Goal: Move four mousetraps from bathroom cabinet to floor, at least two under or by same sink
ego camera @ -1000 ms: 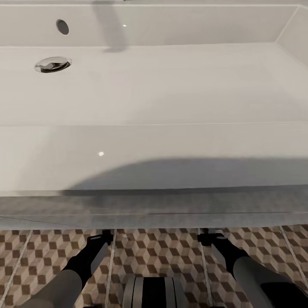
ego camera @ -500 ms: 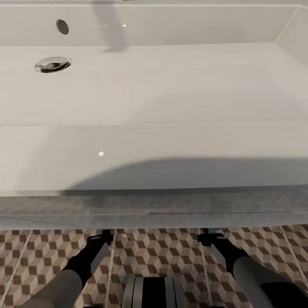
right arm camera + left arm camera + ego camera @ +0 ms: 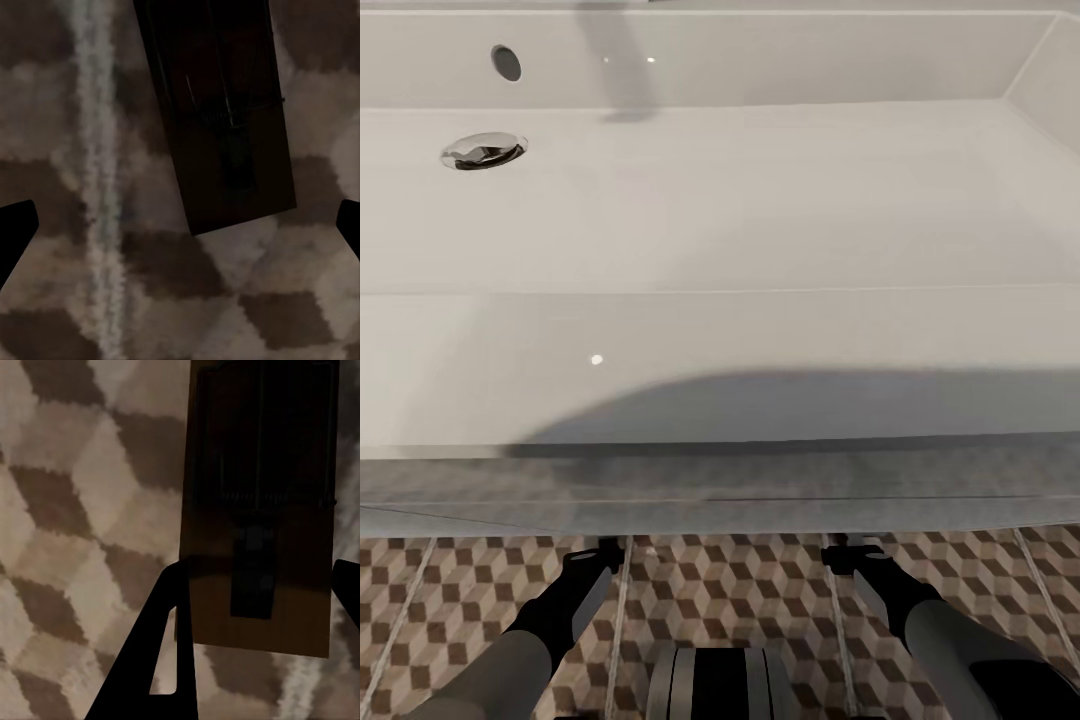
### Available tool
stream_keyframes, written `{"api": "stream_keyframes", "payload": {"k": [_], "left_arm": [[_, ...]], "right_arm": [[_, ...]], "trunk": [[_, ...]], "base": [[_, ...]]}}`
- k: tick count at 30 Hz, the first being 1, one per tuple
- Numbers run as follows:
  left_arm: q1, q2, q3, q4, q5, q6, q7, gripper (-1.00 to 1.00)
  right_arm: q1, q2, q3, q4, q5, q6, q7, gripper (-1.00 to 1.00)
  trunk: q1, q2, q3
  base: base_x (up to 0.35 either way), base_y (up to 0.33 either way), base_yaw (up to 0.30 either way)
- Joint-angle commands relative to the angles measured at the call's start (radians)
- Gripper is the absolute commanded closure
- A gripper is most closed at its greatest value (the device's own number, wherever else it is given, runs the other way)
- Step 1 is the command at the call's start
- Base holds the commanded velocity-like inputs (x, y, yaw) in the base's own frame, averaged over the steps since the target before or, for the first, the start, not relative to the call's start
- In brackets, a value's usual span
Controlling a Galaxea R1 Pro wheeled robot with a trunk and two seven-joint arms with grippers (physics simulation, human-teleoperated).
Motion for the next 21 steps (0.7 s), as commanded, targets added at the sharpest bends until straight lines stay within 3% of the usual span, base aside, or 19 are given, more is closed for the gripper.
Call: {"api": "stream_keyframes", "payload": {"k": [1,21], "left_arm": [[0.0,0.001,-0.008,-0.002,0.01,0.004,0.009,1.0],[0.001,-0.002,-0.009,-0.003,0.015,0.004,0.005,1.0]], "right_arm": [[0.0,0.0,0.005,-0.002,-0.002,0.007,-0.004,-1.0],[0.0,0.0,0.005,-0.002,-0.001,0.005,-0.004,-1.0]], "trunk": [[0.0,0.0,-0.001],[0.0,0.0,-0.001]], "base": [[0.0,0.0,0.0],[0.0,0.0,0.0]]}}
